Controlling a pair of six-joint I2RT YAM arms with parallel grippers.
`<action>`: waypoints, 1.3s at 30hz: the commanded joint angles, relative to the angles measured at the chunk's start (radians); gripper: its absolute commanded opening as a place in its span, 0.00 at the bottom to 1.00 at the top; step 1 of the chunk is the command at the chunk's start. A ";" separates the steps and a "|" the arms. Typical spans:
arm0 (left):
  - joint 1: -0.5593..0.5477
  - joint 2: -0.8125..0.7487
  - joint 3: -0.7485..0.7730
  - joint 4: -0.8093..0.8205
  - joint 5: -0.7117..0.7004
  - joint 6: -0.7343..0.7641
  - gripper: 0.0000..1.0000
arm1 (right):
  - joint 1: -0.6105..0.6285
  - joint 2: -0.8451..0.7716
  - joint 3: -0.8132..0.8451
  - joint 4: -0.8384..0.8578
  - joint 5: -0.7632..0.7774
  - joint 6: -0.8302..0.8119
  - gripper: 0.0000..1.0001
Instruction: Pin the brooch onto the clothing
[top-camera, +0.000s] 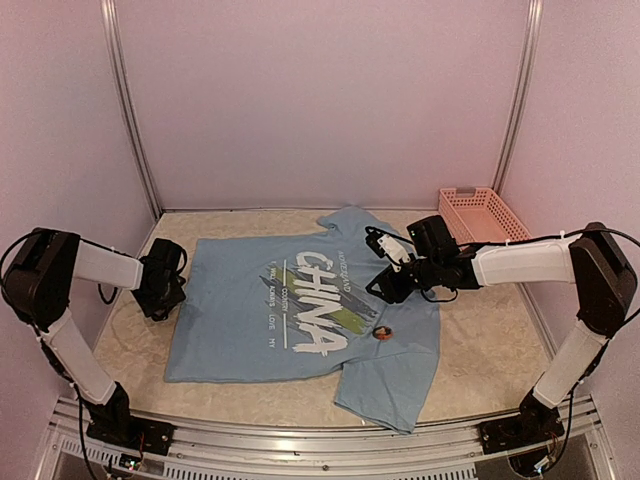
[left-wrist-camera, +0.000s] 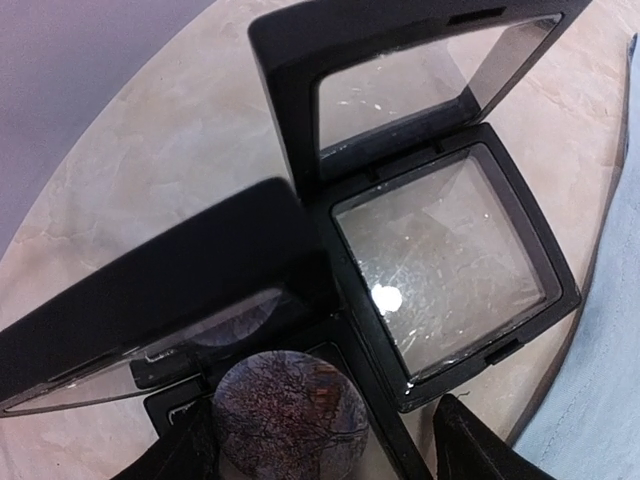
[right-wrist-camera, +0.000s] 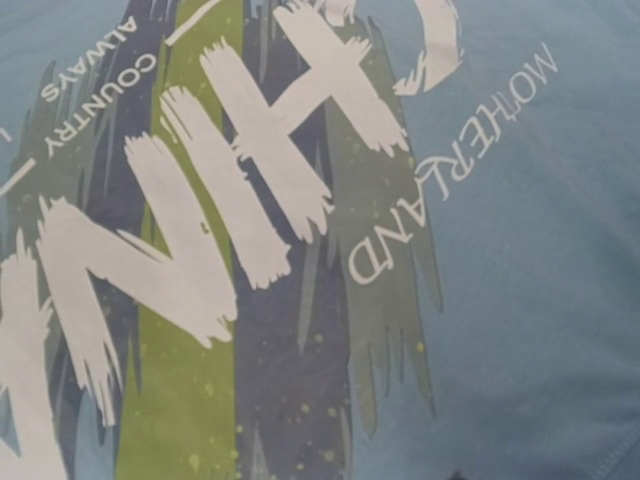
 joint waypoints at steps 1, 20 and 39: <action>-0.015 0.018 -0.019 0.000 0.018 -0.004 0.66 | -0.003 0.002 0.003 -0.001 -0.014 -0.007 0.49; -0.062 -0.065 -0.057 0.029 0.008 -0.010 0.47 | -0.004 0.011 0.009 -0.003 -0.024 -0.009 0.49; -0.145 -0.140 -0.057 0.031 -0.071 0.017 0.46 | -0.003 0.003 0.009 -0.006 -0.019 -0.009 0.49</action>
